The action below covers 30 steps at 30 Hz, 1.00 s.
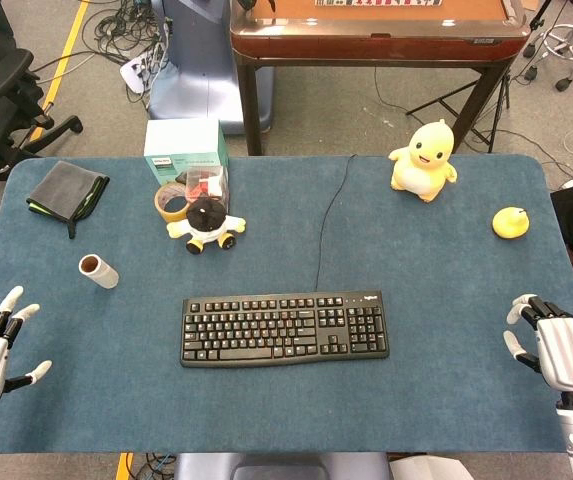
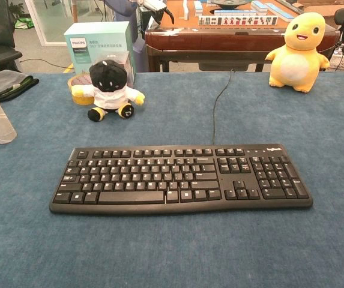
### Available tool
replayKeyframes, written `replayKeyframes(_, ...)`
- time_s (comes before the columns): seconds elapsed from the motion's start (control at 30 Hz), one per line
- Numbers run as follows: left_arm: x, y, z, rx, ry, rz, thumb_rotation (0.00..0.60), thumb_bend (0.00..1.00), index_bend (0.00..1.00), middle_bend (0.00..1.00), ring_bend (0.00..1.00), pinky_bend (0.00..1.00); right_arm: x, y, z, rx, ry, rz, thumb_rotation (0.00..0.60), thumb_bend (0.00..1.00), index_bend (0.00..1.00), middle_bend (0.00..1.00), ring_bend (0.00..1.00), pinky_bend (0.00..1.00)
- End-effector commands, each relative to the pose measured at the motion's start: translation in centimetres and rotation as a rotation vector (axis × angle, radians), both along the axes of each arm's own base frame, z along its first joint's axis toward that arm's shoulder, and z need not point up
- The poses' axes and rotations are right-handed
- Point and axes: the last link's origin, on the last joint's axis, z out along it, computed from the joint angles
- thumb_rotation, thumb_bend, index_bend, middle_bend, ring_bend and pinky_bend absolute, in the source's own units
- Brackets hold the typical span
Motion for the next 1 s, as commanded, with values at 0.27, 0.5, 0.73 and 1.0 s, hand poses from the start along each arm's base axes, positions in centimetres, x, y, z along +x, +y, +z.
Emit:
replayKeyframes(0.27, -0.1, -0.2, -0.2, -0.037, -0.002, -0.002, 0.600, 0.11, 0.22, 0.07, 0.21, 0.55, 0.1, -0.3, 0.1, 0.003, -0.009, -0.004, 0.600, 0.29, 0.55, 0.38, 0.45, 0.68)
replayKeyframes(0.5, 2.0, 0.4, -0.5, -0.064, -0.010, -0.098, 0.600, 0.11, 0.22, 0.15, 0.33, 0.63, -0.1, 0.0, 0.8, -0.043, 0.002, -0.012, 0.600, 0.29, 0.55, 0.38, 0.45, 0.68)
replayKeyframes(0.73, 5.8, 1.5, -1.6, -0.195, -0.071, -0.252, 0.600, 0.13, 0.36, 0.59, 0.59, 0.78, -0.1, 0.1, 0.7, -0.047, 0.004, -0.013, 0.600, 0.29, 0.55, 0.38, 0.45, 0.68)
replayKeyframes(1.0, 9.5, 3.1, -3.4, -0.371, 0.045, -0.303, 0.600, 0.27, 0.29, 0.85, 0.76, 0.90, 0.0, 0.3, 0.6, -0.041, 0.007, -0.014, 0.600, 0.29, 0.55, 0.38, 0.45, 0.68)
